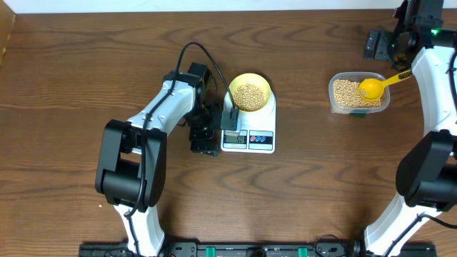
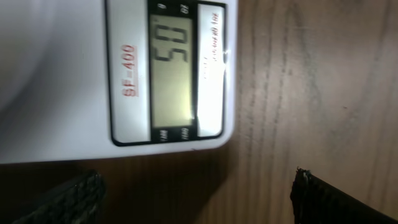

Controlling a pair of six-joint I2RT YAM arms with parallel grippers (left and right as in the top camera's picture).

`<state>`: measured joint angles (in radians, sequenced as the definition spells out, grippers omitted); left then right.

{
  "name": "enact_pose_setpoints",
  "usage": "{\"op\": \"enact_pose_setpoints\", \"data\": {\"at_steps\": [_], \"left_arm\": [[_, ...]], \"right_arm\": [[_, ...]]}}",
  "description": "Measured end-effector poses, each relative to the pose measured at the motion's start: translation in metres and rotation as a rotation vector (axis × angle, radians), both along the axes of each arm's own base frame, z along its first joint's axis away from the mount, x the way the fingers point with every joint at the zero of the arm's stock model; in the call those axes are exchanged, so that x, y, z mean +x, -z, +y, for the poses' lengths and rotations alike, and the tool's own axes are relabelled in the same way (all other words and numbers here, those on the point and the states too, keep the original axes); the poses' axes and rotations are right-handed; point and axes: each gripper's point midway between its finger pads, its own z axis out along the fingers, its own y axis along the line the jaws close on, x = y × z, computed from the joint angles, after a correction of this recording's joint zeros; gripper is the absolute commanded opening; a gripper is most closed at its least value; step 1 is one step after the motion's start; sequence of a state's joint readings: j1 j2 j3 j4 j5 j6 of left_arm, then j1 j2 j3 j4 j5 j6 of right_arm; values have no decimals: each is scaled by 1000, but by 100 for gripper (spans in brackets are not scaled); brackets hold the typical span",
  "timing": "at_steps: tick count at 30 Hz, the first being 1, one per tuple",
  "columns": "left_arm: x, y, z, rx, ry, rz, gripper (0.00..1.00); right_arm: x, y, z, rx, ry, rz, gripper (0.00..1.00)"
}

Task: Scoop item into bowl and weigh 50g on scale

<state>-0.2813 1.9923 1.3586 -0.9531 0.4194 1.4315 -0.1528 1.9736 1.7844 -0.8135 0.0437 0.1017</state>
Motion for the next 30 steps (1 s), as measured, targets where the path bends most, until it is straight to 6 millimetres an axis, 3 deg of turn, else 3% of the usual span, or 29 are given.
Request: {"op": "enact_pose_setpoints", "data": {"at_steps": [30], "left_arm": [[5,2,-1,-6,0,-21,98]], "right_arm": [[0,0,0,0,0,0,99]]}}
